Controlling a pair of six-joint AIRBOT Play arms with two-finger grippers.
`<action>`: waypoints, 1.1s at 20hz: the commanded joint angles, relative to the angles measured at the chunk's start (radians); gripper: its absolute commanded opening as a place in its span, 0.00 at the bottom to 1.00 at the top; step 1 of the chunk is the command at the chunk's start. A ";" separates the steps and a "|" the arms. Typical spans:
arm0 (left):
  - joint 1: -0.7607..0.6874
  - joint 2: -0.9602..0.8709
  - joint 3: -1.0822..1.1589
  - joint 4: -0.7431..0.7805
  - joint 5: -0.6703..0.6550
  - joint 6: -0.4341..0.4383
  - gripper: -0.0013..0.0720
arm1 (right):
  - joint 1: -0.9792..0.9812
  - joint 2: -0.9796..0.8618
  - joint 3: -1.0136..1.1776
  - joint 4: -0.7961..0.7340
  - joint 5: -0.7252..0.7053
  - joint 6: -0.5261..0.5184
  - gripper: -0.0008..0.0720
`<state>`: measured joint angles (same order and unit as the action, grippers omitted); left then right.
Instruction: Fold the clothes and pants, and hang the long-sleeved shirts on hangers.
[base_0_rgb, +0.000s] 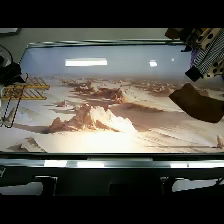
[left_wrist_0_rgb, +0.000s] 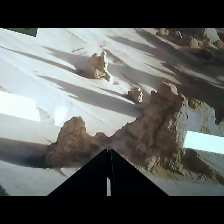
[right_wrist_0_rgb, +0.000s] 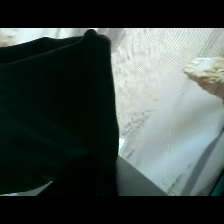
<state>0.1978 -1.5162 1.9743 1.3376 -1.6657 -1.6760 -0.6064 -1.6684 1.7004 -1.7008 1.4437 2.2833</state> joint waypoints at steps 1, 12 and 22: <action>0.000 0.000 0.000 0.000 -0.003 0.001 0.05 | -0.002 0.030 -0.084 -0.092 0.068 0.010 0.05; 0.000 0.000 0.000 -0.001 -0.003 0.000 0.05 | -0.006 0.260 -0.557 -0.192 -0.014 0.081 0.05; 0.000 0.000 0.000 -0.002 -0.003 0.000 0.05 | -0.006 0.351 -0.732 -0.329 -0.010 0.079 0.05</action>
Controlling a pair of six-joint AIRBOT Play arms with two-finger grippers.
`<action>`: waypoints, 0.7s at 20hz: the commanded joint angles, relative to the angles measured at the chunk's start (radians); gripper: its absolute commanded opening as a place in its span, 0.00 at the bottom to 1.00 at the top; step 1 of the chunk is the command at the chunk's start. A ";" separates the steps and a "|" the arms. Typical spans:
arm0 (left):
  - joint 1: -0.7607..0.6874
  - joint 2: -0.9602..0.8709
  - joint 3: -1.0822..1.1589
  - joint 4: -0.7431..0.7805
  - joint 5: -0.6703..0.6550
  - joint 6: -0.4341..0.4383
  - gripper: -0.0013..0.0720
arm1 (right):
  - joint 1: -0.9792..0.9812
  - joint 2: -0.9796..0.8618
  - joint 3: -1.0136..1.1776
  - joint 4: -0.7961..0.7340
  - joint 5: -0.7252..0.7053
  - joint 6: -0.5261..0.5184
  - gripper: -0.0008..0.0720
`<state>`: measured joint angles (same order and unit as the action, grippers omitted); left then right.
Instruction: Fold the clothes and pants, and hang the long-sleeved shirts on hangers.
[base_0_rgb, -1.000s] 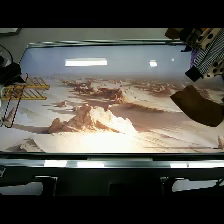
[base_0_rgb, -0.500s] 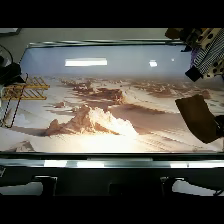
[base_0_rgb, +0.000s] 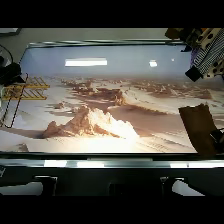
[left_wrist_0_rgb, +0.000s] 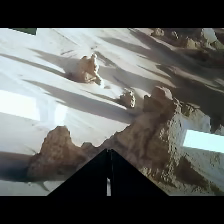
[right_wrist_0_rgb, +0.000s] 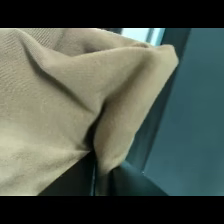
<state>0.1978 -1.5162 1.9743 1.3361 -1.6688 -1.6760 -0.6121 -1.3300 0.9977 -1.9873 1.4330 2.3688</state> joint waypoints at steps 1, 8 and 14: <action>0.000 0.000 0.000 0.000 0.000 0.000 0.05 | 0.000 0.013 -0.032 -0.044 -0.003 -0.009 0.05; 0.000 -0.001 0.000 0.000 0.002 0.001 0.05 | 0.000 0.019 -0.041 -0.043 -0.008 -0.066 0.53; -0.067 -0.028 -0.088 0.002 0.061 0.039 0.04 | 0.027 0.122 0.058 0.557 -0.376 -0.590 0.25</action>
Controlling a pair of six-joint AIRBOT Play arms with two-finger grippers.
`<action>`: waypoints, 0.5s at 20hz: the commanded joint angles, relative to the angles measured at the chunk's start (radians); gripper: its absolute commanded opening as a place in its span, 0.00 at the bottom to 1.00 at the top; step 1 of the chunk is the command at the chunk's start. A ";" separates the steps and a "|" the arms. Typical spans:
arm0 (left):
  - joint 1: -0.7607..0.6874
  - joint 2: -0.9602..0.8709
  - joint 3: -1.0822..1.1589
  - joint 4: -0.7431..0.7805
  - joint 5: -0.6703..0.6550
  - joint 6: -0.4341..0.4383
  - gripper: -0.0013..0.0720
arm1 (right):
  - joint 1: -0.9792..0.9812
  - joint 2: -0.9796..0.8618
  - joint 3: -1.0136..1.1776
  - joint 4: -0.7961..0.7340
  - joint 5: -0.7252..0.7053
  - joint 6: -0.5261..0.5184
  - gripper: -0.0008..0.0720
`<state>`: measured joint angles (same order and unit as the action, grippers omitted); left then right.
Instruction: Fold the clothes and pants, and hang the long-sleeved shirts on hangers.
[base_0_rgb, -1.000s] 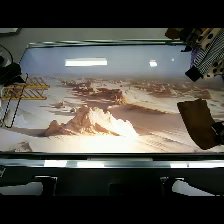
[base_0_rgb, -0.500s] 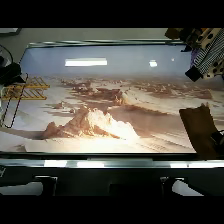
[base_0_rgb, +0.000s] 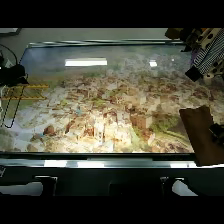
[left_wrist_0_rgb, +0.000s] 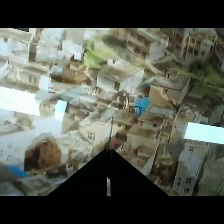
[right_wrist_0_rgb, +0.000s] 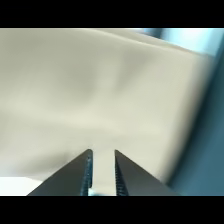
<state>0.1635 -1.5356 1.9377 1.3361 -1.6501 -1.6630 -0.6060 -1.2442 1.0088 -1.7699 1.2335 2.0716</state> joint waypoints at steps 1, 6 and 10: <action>-0.048 -0.005 -0.091 0.001 0.072 0.046 0.04 | 0.070 0.036 0.068 0.407 -0.179 -0.366 0.24; -0.107 0.047 -0.289 0.001 0.211 0.151 0.04 | 0.457 0.036 0.083 0.451 -0.134 -0.463 0.11; -0.141 0.132 -0.450 0.001 0.282 0.206 0.04 | 0.658 0.036 0.083 0.453 -0.124 -0.428 0.05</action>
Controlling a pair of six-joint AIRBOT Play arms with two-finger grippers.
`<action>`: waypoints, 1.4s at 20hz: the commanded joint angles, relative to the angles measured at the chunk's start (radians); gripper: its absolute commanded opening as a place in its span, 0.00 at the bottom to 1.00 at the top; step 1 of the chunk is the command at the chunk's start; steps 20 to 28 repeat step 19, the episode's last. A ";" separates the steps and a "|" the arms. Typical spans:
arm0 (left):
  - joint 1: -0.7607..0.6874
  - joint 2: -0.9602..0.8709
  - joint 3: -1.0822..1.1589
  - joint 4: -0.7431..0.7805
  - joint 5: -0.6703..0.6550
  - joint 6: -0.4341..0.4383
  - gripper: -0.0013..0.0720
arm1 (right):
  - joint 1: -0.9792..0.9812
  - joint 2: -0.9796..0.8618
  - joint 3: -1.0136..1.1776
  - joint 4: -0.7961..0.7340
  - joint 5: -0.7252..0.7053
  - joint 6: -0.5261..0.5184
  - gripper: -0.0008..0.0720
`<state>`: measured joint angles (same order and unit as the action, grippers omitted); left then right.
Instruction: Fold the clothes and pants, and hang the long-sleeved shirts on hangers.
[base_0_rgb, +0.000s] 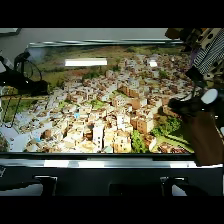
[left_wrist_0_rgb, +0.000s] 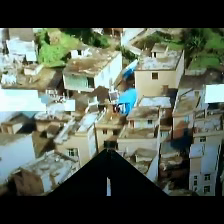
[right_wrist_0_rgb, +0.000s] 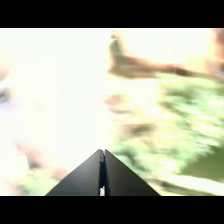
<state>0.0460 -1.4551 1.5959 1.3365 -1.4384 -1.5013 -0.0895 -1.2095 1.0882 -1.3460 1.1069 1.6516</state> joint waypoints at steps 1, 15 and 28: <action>-0.024 0.066 -0.135 0.000 0.073 0.044 0.04 | 0.163 0.001 0.003 0.029 0.010 -0.005 0.05; -0.023 0.069 -0.159 0.044 0.006 0.043 0.05 | 0.168 0.002 0.003 -0.023 0.043 -0.007 0.06; -0.023 0.069 -0.159 0.044 0.006 0.044 0.05 | 0.168 0.002 0.003 -0.023 0.043 -0.007 0.06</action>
